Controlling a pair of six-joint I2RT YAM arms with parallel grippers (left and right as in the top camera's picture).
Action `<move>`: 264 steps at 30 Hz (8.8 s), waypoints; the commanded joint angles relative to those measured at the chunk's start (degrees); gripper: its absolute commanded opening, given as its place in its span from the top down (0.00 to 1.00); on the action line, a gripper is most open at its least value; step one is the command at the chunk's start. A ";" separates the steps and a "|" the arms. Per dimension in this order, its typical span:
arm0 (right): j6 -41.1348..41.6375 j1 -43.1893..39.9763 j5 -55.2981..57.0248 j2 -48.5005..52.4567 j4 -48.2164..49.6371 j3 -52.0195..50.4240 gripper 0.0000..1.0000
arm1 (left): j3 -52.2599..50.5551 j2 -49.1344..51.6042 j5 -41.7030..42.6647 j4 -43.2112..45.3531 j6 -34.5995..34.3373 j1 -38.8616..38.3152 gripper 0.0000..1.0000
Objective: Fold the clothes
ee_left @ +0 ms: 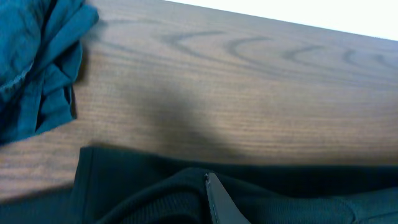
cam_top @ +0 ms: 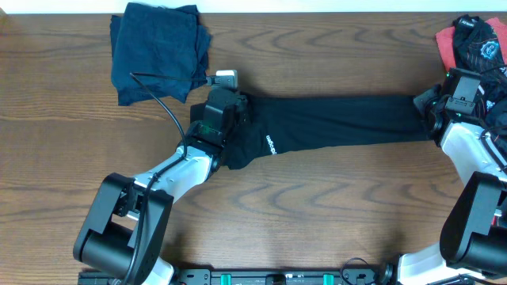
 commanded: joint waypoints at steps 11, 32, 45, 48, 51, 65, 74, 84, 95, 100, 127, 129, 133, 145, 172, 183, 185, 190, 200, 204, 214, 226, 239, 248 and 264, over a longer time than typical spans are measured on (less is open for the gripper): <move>0.92 1.27 1.84 2.89 1.95 1.09 0.30 | 1.05 3.02 -2.01 2.82 0.94 0.57 0.40; -19.74 -7.58 -11.04 -1.36 -23.58 13.81 0.10 | 1.03 -12.02 7.30 -20.15 3.41 0.83 0.28; -22.56 -3.43 -22.80 -0.92 -28.02 13.16 0.33 | 1.05 4.55 28.74 -4.46 0.35 0.79 0.66; -23.74 -1.92 -22.34 -0.92 -28.44 13.16 0.33 | 1.44 6.84 28.70 -2.71 -1.81 0.79 0.72; -23.78 -1.01 -20.70 -0.92 -28.68 13.16 0.32 | 1.81 8.35 28.72 -2.75 -2.21 0.79 0.76; -24.02 -0.68 -19.17 -0.92 -30.53 12.85 0.30 | 2.08 9.40 16.61 2.58 -2.12 1.99 0.76; -24.02 -0.68 -18.64 -0.92 -30.51 11.39 0.29 | 2.75 13.44 9.55 9.75 -2.12 2.49 0.75; -23.98 -4.00 -10.84 -0.94 -27.23 10.75 0.08 | 3.30 -1.92 19.91 -0.66 -1.66 4.81 0.49; -32.48 -11.41 -19.43 2.51 -18.47 10.73 0.07 | 3.28 -19.06 19.69 -33.92 4.98 4.79 0.12; -35.52 -11.65 -21.79 8.57 -17.31 10.75 0.05 | 3.28 -18.97 19.69 -45.29 4.98 4.79 0.02; -38.86 -7.67 -23.80 19.37 -19.08 10.73 0.69 | 3.23 -18.97 19.71 -50.45 4.98 4.79 0.02; -37.86 -7.89 -22.84 19.34 -19.41 10.75 0.93 | 3.23 -18.97 19.71 -50.47 4.96 4.79 0.02; -36.65 -8.74 -22.73 19.30 -19.85 10.75 0.99 | 3.23 -18.97 19.71 -50.47 4.98 4.79 0.02; -31.21 -16.81 -13.44 11.47 -26.75 11.04 0.99 | 3.23 -18.97 19.71 -51.52 4.96 4.79 0.02; -26.99 4.68 -3.08 0.68 -32.02 11.06 0.99 | 3.23 -18.95 19.74 -51.74 4.94 4.79 0.02; -24.55 11.93 -3.37 1.05 -33.77 11.06 0.99 | 3.23 -18.95 19.74 -51.78 4.94 4.79 0.02; -24.55 12.81 -4.07 1.38 -34.49 10.99 0.99 | 3.23 -18.95 19.74 -51.98 4.96 4.79 0.02; -24.52 14.93 -4.42 2.91 -35.21 10.69 0.99 | 3.23 -18.82 19.74 -52.17 4.94 4.79 0.02; -24.30 17.00 -6.40 3.93 -34.64 10.64 0.26 | 3.23 -18.82 19.74 -52.39 4.96 4.79 0.02; -24.35 16.79 -6.78 3.76 -35.78 11.76 0.01 | 3.23 -18.82 19.74 -52.85 4.96 4.79 0.02; -24.83 12.26 -7.45 1.51 -50.36 25.40 0.01 | 3.21 -18.82 19.71 -53.44 4.96 4.79 0.02; -27.36 0.92 -7.98 1.86 -50.58 19.56 0.01 | 3.21 -18.82 19.71 -53.46 4.96 4.79 0.02; -35.36 -5.07 -25.42 1.99 -32.50 2.84 0.01 | 3.21 -18.82 19.74 -53.81 4.94 4.79 0.02; -33.94 -5.05 -25.44 1.99 -27.06 -0.98 0.04 | 3.21 -18.82 19.74 -54.31 4.94 4.79 0.02; -31.32 -1.81 -25.42 2.01 -23.34 -3.67 0.10 | 3.21 -18.82 19.74 -55.36 4.94 4.79 0.02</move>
